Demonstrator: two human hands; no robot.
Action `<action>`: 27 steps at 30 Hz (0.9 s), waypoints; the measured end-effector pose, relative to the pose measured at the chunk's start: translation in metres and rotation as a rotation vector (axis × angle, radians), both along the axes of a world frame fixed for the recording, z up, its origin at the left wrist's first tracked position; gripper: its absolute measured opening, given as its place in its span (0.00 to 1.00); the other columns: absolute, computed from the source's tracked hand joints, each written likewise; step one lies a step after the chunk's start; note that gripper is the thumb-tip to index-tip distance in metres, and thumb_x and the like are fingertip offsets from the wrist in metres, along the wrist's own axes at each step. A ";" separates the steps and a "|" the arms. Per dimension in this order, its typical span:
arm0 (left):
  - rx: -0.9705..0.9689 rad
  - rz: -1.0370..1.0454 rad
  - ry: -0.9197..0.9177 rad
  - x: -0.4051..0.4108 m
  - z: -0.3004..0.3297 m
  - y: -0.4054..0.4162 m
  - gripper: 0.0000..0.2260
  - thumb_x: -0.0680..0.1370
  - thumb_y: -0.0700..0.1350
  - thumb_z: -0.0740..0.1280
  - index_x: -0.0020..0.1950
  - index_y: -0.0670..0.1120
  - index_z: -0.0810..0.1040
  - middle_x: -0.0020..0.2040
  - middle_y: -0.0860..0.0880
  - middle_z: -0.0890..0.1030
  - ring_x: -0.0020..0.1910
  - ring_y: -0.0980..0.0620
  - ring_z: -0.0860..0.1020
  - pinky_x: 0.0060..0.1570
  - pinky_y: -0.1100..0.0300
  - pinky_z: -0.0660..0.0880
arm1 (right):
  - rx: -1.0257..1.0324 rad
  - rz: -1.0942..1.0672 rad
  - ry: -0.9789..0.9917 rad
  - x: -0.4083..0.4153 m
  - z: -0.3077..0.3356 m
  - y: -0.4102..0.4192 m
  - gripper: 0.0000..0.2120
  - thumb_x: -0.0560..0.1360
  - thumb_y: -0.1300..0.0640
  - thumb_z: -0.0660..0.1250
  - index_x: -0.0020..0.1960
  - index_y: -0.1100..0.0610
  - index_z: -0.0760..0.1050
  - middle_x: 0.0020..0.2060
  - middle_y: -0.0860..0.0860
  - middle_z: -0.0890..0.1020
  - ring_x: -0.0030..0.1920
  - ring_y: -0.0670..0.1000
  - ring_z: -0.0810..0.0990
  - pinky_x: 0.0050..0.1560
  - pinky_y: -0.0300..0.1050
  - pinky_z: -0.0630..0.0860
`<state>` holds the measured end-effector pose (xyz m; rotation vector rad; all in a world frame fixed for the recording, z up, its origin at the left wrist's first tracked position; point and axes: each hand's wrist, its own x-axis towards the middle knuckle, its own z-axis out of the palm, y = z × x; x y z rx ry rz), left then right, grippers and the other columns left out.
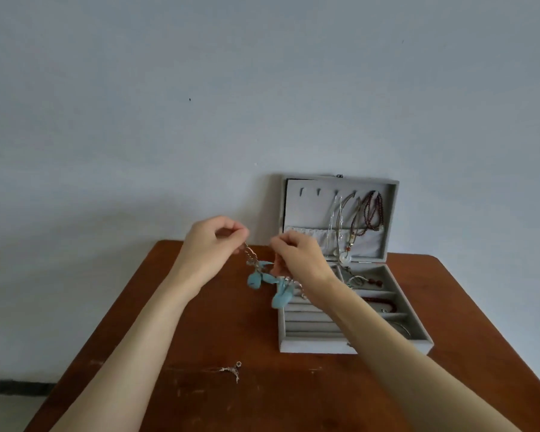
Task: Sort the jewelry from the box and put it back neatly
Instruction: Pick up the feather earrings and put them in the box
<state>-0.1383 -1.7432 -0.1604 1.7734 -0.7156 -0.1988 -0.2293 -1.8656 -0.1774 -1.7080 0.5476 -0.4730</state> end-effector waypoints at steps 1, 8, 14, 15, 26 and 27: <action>-0.025 -0.049 0.033 -0.013 0.009 0.001 0.03 0.75 0.41 0.67 0.42 0.47 0.80 0.38 0.48 0.82 0.39 0.52 0.81 0.48 0.59 0.78 | -0.011 0.015 -0.001 -0.015 0.003 0.000 0.06 0.78 0.60 0.60 0.45 0.58 0.74 0.30 0.49 0.72 0.29 0.46 0.71 0.33 0.39 0.70; -0.046 -0.197 0.046 -0.103 0.040 -0.027 0.05 0.75 0.39 0.68 0.39 0.46 0.79 0.35 0.48 0.81 0.35 0.51 0.82 0.47 0.53 0.80 | 0.206 0.283 -0.041 -0.125 0.016 -0.009 0.10 0.79 0.54 0.59 0.49 0.58 0.77 0.36 0.52 0.77 0.28 0.46 0.66 0.29 0.39 0.58; -0.031 -0.239 0.102 -0.165 0.048 -0.071 0.02 0.74 0.38 0.68 0.42 0.43 0.78 0.38 0.46 0.83 0.34 0.52 0.80 0.42 0.57 0.80 | 0.151 0.313 0.028 -0.201 0.011 -0.038 0.11 0.77 0.52 0.63 0.48 0.59 0.77 0.35 0.52 0.73 0.30 0.45 0.66 0.32 0.37 0.62; -0.032 -0.261 0.141 -0.173 0.047 -0.079 0.02 0.75 0.38 0.68 0.42 0.43 0.78 0.38 0.46 0.83 0.34 0.52 0.79 0.43 0.57 0.80 | 0.147 0.238 0.034 -0.210 0.009 -0.044 0.10 0.77 0.53 0.63 0.46 0.59 0.78 0.34 0.52 0.73 0.29 0.45 0.66 0.31 0.38 0.62; 0.095 -0.438 0.452 -0.215 -0.008 -0.176 0.05 0.75 0.31 0.65 0.40 0.37 0.75 0.38 0.41 0.78 0.35 0.50 0.78 0.34 0.63 0.80 | 0.115 -0.046 0.341 -0.282 -0.011 -0.108 0.10 0.74 0.57 0.67 0.38 0.62 0.80 0.20 0.50 0.69 0.18 0.45 0.63 0.20 0.35 0.60; 0.120 -0.431 0.446 -0.216 -0.014 -0.184 0.05 0.75 0.31 0.65 0.40 0.38 0.75 0.37 0.41 0.78 0.35 0.50 0.78 0.34 0.63 0.80 | 0.109 -0.064 0.372 -0.283 -0.012 -0.113 0.10 0.74 0.57 0.68 0.40 0.64 0.80 0.19 0.49 0.69 0.18 0.45 0.63 0.20 0.35 0.59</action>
